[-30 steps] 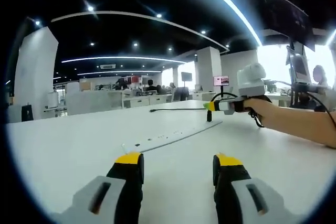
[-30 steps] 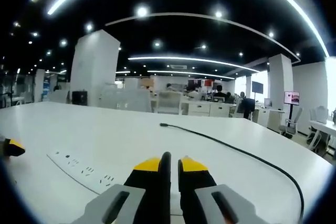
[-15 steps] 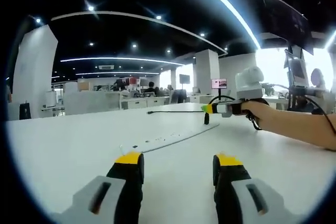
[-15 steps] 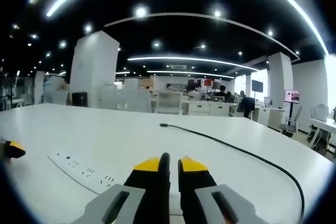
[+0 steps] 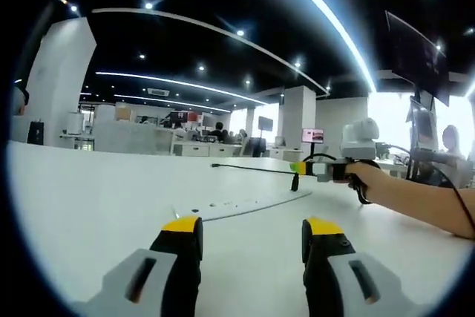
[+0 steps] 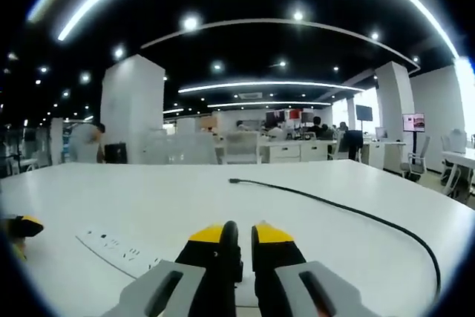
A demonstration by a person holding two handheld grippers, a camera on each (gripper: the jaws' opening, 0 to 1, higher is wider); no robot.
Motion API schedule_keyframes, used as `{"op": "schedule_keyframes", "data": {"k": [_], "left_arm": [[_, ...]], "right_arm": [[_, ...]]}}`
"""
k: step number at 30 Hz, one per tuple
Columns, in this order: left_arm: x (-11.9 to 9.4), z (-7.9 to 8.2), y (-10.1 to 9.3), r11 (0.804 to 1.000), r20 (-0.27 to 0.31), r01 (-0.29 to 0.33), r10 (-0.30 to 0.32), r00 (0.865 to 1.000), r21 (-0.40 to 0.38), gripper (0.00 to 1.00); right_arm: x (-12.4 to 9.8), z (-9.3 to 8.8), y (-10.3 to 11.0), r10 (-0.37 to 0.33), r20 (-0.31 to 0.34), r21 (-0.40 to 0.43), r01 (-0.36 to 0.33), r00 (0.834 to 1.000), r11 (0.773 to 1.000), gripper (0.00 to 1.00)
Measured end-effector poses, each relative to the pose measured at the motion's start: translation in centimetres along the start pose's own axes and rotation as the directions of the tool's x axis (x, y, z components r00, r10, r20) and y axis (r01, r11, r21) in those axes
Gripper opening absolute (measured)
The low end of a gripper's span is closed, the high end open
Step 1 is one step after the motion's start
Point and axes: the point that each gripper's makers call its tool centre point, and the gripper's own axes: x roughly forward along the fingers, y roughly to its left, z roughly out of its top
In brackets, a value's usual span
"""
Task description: Locate the USB plug end of the data cable currently connected to the USB port on the desk. Grip the plug, withdraw it from the port, and place it onto the desktop.
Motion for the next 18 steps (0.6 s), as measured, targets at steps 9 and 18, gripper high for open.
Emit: {"op": "schedule_keyframes", "data": {"k": [9, 18], "left_arm": [[0.0, 0.0, 0.4, 1.0, 0.002, -0.002, 0.002, 1.0, -0.003, 0.54], [-0.1, -0.1, 0.5, 1.0, 0.003, 0.001, -0.001, 1.0, -0.01, 0.54]], "right_arm": [[1.3, 1.2, 0.5, 0.012, 0.004, -0.057, -0.012, 1.0, 0.998, 0.13], [1.4, 0.7, 0.0, 0.005, -0.007, -0.05, -0.005, 1.0, 0.999, 0.12]]}}
